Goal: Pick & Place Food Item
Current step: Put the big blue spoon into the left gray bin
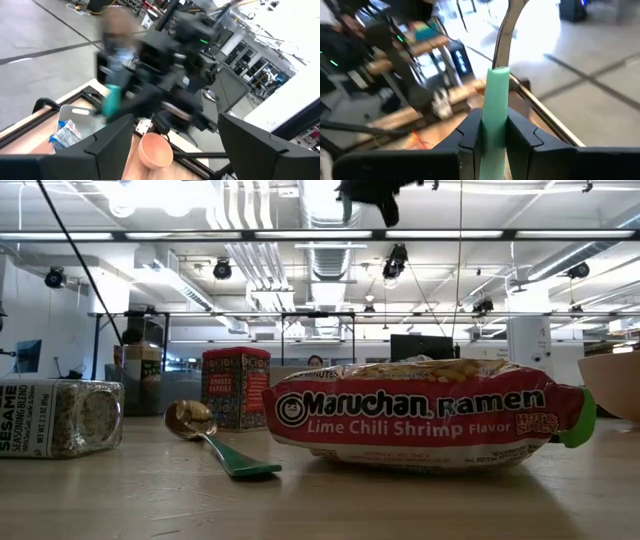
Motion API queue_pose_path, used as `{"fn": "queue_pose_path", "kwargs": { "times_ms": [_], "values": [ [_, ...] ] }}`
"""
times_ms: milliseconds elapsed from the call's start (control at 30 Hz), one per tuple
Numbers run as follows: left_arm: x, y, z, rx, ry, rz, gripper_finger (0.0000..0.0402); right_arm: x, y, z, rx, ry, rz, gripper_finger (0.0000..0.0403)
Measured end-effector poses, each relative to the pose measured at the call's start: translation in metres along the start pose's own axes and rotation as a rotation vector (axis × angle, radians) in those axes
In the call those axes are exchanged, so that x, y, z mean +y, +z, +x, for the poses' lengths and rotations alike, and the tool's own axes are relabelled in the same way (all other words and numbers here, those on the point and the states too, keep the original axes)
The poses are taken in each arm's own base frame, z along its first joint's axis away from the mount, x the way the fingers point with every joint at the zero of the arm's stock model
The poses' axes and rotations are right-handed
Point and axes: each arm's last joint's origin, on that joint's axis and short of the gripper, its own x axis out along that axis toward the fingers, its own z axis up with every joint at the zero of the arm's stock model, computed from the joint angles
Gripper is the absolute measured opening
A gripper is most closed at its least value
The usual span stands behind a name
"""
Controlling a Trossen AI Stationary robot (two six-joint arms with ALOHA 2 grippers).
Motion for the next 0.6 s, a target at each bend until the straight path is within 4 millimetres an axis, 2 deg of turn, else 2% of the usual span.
{"fn": "queue_pose_path", "kwargs": {
  "times_ms": [133,400,600],
  "values": [
    [-0.005,-0.001,-0.013,0.012,-0.002,-0.001,0.0296,-0.02,0.002,0.024,0.116,-0.007,-0.009,0.0051],
    [-0.006,-0.009,-0.033,0.098,0.045,-0.041,0.0296,-0.037,0.002,0.083,0.373,-0.002,-0.178,0.0051],
    [-0.003,-0.019,-0.041,0.202,0.108,-0.097,0.0296,-0.051,-0.01,0.119,0.544,0.014,-0.252,0.0051]
  ]
}}
